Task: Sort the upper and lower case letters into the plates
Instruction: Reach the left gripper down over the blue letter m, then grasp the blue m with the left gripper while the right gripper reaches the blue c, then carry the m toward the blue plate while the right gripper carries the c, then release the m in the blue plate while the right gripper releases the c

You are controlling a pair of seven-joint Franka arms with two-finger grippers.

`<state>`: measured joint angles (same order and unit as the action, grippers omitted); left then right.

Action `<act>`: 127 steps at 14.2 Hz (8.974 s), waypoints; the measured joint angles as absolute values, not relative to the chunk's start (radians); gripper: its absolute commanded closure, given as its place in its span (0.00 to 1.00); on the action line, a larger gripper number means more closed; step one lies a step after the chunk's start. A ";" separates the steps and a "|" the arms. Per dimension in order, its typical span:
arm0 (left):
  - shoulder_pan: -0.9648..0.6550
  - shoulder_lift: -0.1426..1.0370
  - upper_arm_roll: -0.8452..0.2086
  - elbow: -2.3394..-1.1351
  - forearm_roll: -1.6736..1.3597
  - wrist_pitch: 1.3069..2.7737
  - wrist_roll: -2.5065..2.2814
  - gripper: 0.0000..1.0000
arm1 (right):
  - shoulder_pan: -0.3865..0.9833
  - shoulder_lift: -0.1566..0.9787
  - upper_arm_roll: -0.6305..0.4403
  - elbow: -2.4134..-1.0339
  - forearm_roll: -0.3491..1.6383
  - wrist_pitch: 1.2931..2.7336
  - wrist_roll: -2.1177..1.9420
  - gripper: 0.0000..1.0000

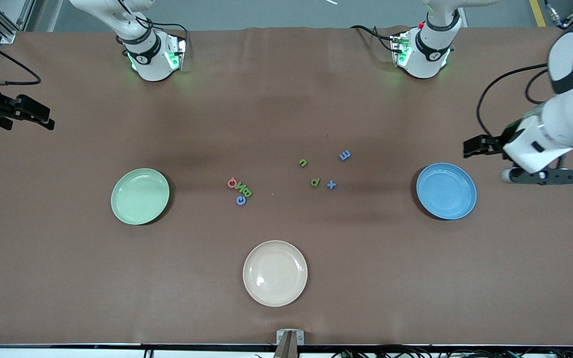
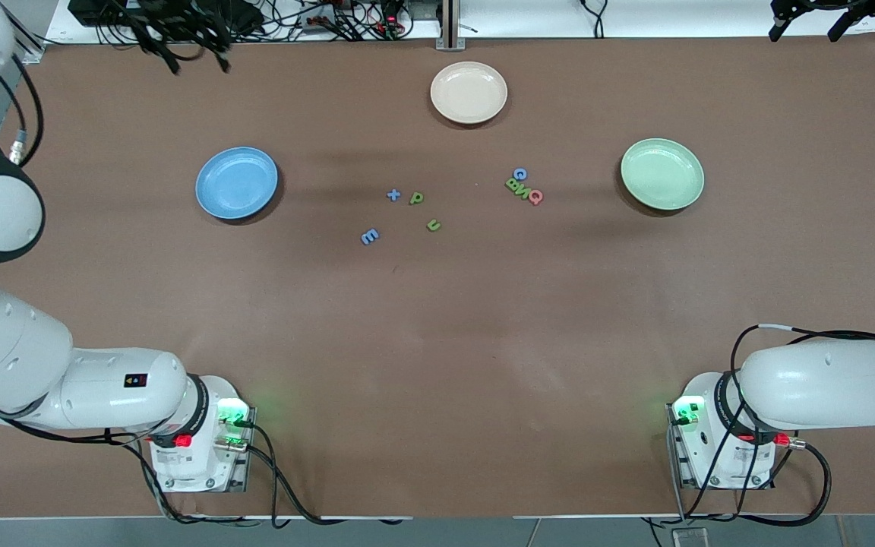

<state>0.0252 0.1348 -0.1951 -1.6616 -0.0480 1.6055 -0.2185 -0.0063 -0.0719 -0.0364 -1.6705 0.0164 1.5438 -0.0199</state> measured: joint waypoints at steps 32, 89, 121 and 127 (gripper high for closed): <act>-0.145 0.474 -0.533 -2.278 0.661 2.563 -1.936 0.05 | -0.007 -0.063 -0.038 -1.657 0.016 1.544 -0.020 0.00; 0.031 0.549 -0.690 -2.233 0.661 2.565 -1.934 0.70 | 0.569 0.656 -0.063 -1.786 0.157 2.414 0.885 1.00; 1.282 0.548 -1.371 -2.320 0.878 2.179 -0.691 0.94 | 0.289 0.362 -0.245 -2.180 0.118 2.437 0.082 0.00; 1.247 0.637 -1.234 -2.326 1.003 2.256 -0.686 0.94 | 0.389 0.360 -0.236 -2.109 0.252 2.369 0.103 0.00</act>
